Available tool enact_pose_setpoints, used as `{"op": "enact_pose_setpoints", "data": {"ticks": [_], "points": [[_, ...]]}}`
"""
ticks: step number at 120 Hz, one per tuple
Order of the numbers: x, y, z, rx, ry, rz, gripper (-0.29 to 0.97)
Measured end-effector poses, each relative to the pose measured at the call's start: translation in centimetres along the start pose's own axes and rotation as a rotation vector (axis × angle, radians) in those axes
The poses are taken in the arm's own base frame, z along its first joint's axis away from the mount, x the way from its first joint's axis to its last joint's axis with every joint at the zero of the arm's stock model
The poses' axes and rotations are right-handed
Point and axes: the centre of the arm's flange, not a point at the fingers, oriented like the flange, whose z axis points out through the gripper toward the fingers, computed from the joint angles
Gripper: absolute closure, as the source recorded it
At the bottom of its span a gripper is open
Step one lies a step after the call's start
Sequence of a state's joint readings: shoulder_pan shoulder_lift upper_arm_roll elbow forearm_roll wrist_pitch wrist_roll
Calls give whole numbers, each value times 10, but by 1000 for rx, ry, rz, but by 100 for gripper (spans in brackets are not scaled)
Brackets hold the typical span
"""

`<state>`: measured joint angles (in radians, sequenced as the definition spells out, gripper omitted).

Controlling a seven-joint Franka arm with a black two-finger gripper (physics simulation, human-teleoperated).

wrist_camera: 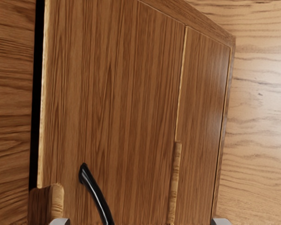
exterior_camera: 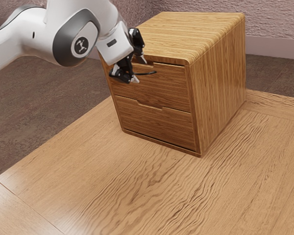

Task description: Pull the drawer handle with one arm to open the drawer

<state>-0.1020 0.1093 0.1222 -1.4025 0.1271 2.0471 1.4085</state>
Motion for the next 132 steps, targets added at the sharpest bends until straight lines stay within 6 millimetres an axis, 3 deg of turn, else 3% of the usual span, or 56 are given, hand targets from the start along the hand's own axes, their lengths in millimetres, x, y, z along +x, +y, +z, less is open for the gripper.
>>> {"op": "enact_pose_setpoints", "data": {"ticks": [94,132], "points": [[-10,-5,19,12,-11,-17,39],[-11,-4,20,11,-12,-17,50]]}}
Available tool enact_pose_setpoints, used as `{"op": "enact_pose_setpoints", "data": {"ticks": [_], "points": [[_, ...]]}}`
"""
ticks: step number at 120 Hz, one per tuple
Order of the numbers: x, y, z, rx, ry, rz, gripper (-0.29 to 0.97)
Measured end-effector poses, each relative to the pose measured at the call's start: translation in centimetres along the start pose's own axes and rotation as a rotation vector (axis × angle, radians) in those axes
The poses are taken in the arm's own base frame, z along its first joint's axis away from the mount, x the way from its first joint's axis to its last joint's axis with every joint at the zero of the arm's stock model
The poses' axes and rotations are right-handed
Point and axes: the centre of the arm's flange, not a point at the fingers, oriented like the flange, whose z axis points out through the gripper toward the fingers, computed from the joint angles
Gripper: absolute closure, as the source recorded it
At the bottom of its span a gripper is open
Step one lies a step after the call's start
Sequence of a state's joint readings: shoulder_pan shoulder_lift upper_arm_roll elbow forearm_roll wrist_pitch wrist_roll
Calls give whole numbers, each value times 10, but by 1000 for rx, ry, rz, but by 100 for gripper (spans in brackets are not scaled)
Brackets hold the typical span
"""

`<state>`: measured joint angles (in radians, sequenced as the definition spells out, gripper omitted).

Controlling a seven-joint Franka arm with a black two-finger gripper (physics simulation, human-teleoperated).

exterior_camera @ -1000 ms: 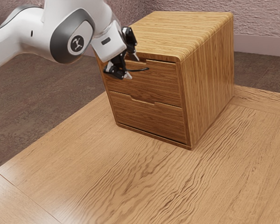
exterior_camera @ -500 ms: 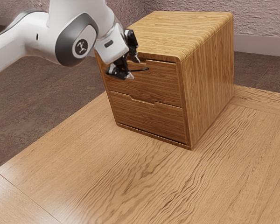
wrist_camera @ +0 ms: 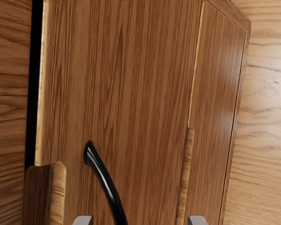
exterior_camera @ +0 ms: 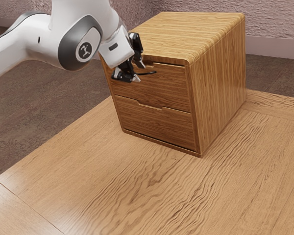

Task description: Pull the drawer handle with one arm to open the drawer

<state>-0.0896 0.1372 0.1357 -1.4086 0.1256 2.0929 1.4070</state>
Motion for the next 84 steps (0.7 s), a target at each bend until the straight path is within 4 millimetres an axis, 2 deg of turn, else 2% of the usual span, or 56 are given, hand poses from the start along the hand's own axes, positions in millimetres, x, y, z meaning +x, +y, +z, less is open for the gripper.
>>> {"op": "enact_pose_setpoints", "data": {"ticks": [41,84], "points": [[-3,-1,-1,3,-3,-5,59],[-7,-3,6,5,-9,-11,61]]}}
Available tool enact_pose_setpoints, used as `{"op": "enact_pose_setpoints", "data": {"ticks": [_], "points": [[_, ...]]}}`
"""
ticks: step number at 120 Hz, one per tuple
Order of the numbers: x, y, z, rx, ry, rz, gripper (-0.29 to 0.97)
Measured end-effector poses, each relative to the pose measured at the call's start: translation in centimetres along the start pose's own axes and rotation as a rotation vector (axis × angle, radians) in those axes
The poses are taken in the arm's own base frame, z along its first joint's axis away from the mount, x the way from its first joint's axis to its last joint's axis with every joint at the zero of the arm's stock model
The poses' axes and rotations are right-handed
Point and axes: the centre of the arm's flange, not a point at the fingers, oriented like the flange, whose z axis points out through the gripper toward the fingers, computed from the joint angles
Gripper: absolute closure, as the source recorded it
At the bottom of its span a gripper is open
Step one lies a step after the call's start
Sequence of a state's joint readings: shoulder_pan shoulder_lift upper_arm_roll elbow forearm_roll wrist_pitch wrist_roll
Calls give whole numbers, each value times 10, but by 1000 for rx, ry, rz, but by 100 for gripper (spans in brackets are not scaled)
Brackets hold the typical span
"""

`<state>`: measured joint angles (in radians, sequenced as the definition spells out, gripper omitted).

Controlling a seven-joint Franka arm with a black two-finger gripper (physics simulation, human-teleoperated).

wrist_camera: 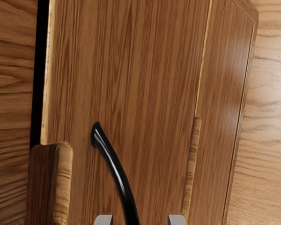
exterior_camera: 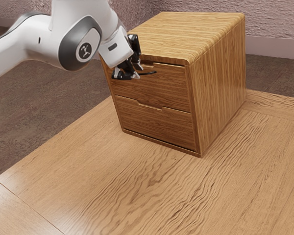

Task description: Pull the drawer handle with one arm to open the drawer

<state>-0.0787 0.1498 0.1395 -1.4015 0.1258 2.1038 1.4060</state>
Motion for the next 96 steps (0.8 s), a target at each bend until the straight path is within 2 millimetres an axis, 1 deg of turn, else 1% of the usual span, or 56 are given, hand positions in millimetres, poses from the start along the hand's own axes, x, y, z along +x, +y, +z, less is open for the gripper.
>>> {"op": "enact_pose_setpoints", "data": {"ticks": [11,28,48,59,70,83,96], "points": [[-4,-1,5,-2,-5,-5,62],[-12,-1,7,-1,-11,-16,64],[-11,-1,8,-2,-11,-15,66],[-8,-1,16,-9,-12,-11,68],[-9,-1,21,-10,-14,-12,68],[-9,-1,23,-6,-13,-13,68],[-14,1,27,-11,-15,-19,67]]}}
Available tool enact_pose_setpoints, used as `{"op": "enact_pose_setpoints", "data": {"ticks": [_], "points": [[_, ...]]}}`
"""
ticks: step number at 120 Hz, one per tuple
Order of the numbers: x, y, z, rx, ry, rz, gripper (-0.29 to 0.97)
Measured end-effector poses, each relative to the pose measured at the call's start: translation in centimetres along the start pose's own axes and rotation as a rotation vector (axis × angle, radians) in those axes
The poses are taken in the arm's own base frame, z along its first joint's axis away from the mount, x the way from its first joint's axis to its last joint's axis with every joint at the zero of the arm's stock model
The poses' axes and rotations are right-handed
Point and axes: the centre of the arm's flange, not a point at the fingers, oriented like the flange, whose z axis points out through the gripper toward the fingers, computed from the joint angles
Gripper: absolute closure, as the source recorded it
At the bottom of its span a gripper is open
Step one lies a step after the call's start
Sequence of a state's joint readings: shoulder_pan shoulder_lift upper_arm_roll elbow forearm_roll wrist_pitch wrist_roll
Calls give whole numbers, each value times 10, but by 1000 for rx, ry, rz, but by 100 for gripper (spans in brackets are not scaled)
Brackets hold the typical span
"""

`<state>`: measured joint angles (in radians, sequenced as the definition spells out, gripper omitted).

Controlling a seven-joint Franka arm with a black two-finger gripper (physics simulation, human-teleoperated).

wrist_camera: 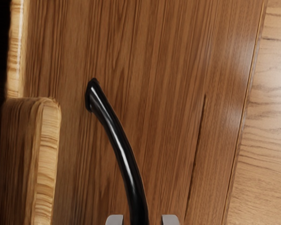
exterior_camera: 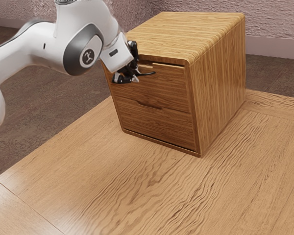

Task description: Pull the drawer handle with one arm to open the drawer

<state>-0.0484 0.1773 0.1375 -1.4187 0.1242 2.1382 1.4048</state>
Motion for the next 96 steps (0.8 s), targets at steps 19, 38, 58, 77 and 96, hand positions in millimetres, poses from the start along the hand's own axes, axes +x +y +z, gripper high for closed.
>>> {"op": "enact_pose_setpoints", "data": {"ticks": [19,38,58,77,96], "points": [[-3,9,-1,-12,2,-2,70],[-11,24,-20,-13,9,-12,73],[-19,44,-35,-19,16,-18,71],[-35,67,-54,-18,21,-37,71],[-145,97,-70,-20,-64,-208,71]]}}
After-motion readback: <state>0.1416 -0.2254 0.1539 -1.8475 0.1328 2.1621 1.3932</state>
